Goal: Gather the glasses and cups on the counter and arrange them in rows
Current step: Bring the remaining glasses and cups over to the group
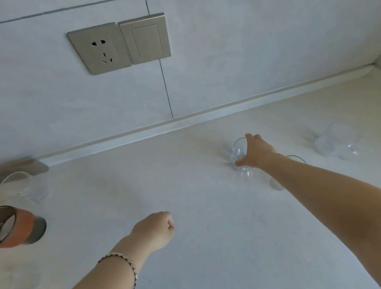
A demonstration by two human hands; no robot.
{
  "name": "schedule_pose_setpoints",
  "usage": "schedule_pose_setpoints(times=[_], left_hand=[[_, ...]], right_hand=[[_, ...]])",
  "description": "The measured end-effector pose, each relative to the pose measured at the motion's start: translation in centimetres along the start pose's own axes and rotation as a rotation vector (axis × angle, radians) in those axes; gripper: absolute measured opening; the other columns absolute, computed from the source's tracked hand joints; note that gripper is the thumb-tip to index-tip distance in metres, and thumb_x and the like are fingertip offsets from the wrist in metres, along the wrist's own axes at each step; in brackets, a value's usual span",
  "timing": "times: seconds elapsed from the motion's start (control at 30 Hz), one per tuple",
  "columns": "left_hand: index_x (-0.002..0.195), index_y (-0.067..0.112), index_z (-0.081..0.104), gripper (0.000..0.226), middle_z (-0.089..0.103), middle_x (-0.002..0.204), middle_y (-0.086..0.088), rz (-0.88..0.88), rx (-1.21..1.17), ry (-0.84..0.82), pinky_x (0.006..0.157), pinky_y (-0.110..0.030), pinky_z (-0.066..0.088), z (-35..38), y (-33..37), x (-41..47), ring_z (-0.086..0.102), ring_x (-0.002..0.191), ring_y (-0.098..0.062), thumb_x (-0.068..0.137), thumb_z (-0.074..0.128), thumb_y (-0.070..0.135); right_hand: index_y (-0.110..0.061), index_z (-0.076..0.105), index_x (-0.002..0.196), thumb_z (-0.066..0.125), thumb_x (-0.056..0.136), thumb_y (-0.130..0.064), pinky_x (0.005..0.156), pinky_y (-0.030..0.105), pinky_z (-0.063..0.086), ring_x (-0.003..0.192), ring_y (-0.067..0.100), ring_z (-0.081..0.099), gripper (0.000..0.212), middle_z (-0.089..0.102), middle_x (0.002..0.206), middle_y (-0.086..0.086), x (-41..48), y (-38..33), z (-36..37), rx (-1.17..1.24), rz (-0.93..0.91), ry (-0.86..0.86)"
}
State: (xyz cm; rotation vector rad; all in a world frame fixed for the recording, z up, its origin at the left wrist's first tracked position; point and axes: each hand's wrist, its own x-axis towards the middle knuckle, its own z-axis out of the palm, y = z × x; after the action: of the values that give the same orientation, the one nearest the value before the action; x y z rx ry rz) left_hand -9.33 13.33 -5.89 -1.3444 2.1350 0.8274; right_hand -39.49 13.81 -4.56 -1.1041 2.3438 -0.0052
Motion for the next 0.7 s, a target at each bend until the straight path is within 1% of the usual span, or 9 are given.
schedule_pose_setpoints(times=[0.1,0.17,0.3,0.43,0.53,0.63,0.7], left_hand=[[0.091,0.027,0.047,0.012,0.051,0.099,0.007,-0.050,-0.046,0.007,0.079,-0.024,0.037,0.6,-1.2,-0.9,0.052,0.094,-0.017,0.095,0.036,0.023],[0.091,0.027,0.047,0.012,0.050,0.100,0.008,-0.085,-0.070,0.008,0.079,-0.023,0.036,1.3,-2.6,-1.8,0.050,0.093,-0.015,0.095,0.036,0.023],[0.090,0.028,0.046,0.012,0.050,0.100,0.007,-0.176,-0.123,0.000,0.080,-0.022,0.037,2.9,-6.6,-4.6,0.050,0.094,-0.015,0.095,0.037,0.022],[0.091,0.026,0.046,0.010,0.050,0.100,0.005,-0.258,-0.185,0.008,0.081,-0.024,0.039,4.9,-11.5,-8.9,0.050,0.093,-0.015,0.095,0.038,0.022],[0.088,0.027,0.047,0.011,0.052,0.098,0.006,-0.318,-0.240,0.038,0.084,-0.026,0.042,6.9,-15.8,-12.9,0.054,0.095,-0.016,0.094,0.039,0.023],[0.083,0.027,0.046,0.013,0.051,0.097,0.005,-0.366,-0.288,0.069,0.084,-0.027,0.042,8.9,-20.7,-17.8,0.050,0.091,-0.016,0.093,0.040,0.020],[0.084,0.024,0.046,0.011,0.050,0.096,0.003,-0.378,-0.305,0.095,0.081,-0.027,0.040,10.3,-24.3,-21.5,0.048,0.089,-0.017,0.093,0.040,0.019]], right_hand=[[-0.014,0.027,0.143,0.073,0.073,-0.034,0.091,0.036,0.046,0.122,0.030,0.051,0.087,0.038,0.138,0.007,-0.3,0.3,0.3,0.031,-0.020,0.037],[-0.017,0.030,0.143,0.074,0.071,-0.035,0.093,0.035,0.046,0.121,0.028,0.052,0.087,0.040,0.137,0.007,-1.0,0.2,0.3,0.065,-0.032,0.051],[-0.021,0.035,0.141,0.077,0.068,-0.038,0.095,0.035,0.046,0.119,0.026,0.053,0.086,0.044,0.133,0.004,-4.2,-1.9,1.6,0.061,-0.141,0.025],[-0.023,0.030,0.144,0.077,0.067,-0.040,0.097,0.032,0.043,0.124,0.024,0.049,0.091,0.042,0.137,0.000,-9.3,-6.2,4.6,-0.064,-0.291,-0.058],[-0.023,0.026,0.146,0.075,0.068,-0.042,0.098,0.032,0.043,0.126,0.023,0.047,0.094,0.040,0.140,-0.001,-14.2,-10.6,7.8,-0.157,-0.412,-0.127],[-0.024,0.026,0.145,0.074,0.067,-0.042,0.094,0.031,0.044,0.124,0.022,0.049,0.094,0.041,0.137,-0.001,-20.0,-15.4,11.4,-0.218,-0.516,-0.195],[-0.027,0.027,0.144,0.075,0.065,-0.042,0.089,0.029,0.044,0.120,0.022,0.052,0.093,0.043,0.134,-0.002,-24.2,-18.4,13.9,-0.236,-0.576,-0.225]])
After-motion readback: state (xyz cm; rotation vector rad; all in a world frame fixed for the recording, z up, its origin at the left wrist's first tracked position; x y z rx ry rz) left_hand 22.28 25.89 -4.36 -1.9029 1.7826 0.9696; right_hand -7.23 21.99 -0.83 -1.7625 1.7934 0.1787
